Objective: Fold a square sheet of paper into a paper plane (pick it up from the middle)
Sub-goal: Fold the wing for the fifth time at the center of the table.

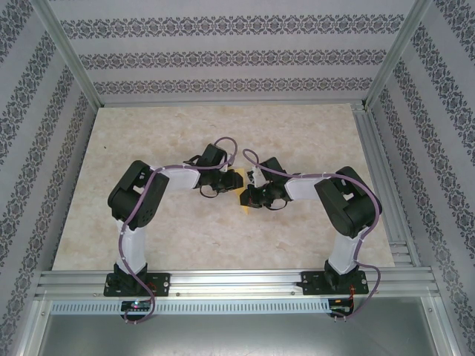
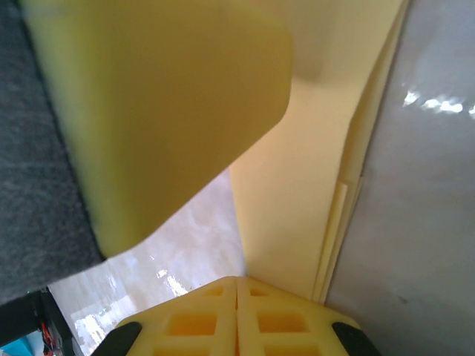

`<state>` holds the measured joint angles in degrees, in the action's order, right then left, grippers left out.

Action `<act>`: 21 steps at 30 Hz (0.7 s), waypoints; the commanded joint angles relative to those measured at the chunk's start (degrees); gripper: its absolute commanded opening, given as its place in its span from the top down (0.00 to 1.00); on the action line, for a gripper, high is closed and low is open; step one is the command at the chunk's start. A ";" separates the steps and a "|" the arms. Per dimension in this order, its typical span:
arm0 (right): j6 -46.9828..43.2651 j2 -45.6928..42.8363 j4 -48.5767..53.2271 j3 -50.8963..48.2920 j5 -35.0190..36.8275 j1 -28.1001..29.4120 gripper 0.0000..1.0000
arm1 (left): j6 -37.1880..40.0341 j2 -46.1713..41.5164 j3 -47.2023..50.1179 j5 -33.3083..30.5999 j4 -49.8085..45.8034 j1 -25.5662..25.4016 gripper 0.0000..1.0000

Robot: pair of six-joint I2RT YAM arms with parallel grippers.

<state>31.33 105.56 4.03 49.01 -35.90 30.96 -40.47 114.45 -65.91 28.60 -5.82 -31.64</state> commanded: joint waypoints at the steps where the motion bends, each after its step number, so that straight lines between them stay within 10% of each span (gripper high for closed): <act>1: -2.63 2.74 10.20 -3.39 5.56 -0.44 0.92 | 4.17 1.81 -2.57 -4.15 -3.85 0.90 0.73; 21: -3.78 2.94 11.70 -5.24 6.54 -0.48 0.92 | 9.70 6.70 -11.86 -6.18 -11.83 6.35 0.74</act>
<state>29.56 105.38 3.51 48.21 -35.90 30.96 -33.58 119.00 -75.96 28.40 -17.08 -28.88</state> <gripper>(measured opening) 0.080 0.262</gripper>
